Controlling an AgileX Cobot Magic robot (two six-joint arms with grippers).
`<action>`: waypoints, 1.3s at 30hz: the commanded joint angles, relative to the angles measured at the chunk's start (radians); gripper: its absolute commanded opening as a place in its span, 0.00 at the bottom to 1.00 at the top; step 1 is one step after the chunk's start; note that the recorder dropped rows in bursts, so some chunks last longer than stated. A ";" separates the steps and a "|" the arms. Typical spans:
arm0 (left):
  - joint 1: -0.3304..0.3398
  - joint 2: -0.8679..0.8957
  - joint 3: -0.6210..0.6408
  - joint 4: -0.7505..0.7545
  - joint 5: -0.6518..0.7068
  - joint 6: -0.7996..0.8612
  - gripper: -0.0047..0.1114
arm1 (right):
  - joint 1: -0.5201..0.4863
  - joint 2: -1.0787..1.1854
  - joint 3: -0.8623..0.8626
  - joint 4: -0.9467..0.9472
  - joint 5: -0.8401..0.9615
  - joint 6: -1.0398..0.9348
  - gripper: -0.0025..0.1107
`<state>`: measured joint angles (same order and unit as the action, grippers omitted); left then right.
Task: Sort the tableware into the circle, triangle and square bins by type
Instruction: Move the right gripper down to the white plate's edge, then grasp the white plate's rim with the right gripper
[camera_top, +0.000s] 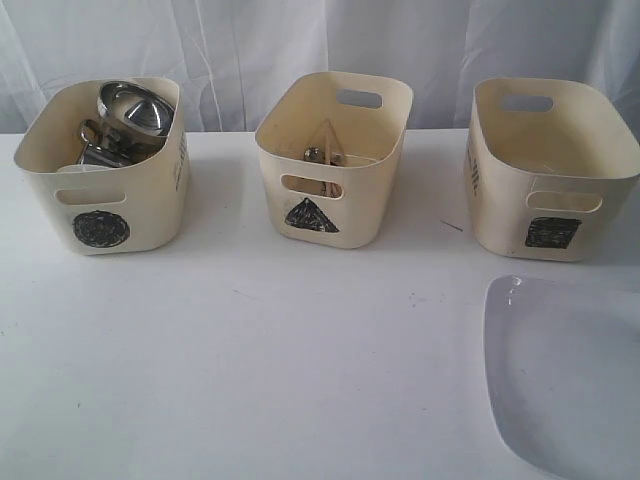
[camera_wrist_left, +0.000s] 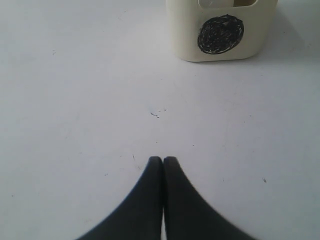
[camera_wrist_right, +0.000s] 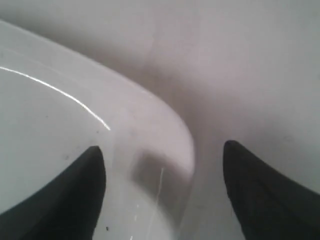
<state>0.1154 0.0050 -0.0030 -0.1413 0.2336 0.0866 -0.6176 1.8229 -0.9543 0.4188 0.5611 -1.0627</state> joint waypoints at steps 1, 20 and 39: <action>0.001 -0.005 0.003 -0.007 -0.003 -0.001 0.04 | -0.010 0.056 0.000 0.102 0.094 -0.196 0.58; 0.001 -0.005 0.003 -0.007 -0.003 -0.001 0.04 | 0.019 0.232 0.002 0.463 0.512 -0.538 0.04; 0.001 -0.005 0.003 -0.007 -0.003 -0.001 0.04 | 0.130 0.295 0.002 0.464 0.319 -0.504 0.38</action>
<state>0.1154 0.0050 -0.0030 -0.1413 0.2336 0.0866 -0.4995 2.0880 -0.9609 0.9631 1.1230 -1.5636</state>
